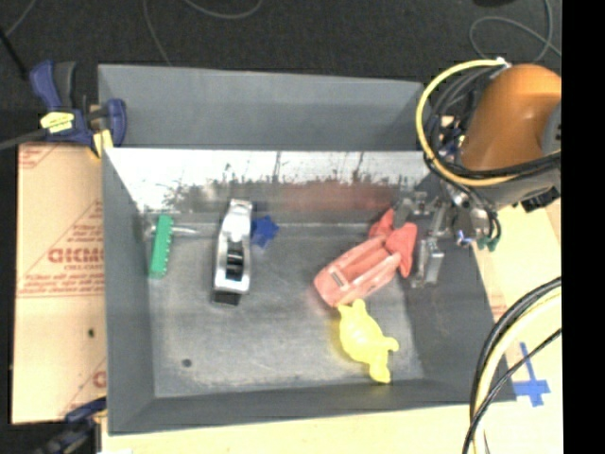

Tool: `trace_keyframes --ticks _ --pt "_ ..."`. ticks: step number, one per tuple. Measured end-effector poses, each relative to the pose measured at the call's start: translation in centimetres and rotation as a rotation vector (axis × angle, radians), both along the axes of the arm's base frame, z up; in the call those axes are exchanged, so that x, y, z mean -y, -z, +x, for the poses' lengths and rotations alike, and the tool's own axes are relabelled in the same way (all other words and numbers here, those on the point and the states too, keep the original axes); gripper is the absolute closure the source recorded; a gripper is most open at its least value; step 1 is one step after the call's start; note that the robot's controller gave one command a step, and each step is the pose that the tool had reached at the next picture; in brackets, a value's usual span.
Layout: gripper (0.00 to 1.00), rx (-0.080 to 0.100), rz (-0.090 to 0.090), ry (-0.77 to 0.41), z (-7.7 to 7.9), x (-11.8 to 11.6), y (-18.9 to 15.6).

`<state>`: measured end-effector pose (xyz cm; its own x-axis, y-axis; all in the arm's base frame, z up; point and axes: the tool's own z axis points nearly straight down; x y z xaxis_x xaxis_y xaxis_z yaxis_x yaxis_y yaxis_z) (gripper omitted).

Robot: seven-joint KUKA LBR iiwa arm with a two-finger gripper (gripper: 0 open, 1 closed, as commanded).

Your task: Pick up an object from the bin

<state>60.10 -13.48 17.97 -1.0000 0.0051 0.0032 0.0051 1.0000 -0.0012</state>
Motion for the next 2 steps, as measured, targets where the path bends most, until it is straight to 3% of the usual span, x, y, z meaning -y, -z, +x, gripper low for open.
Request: trace_keyframes --ticks 1,2 --pt "0.0 0.007 -0.001 -0.002 0.1 -0.1 -0.5" --pt "0.0 0.011 -0.003 -0.081 0.8 -1.8 2.7"
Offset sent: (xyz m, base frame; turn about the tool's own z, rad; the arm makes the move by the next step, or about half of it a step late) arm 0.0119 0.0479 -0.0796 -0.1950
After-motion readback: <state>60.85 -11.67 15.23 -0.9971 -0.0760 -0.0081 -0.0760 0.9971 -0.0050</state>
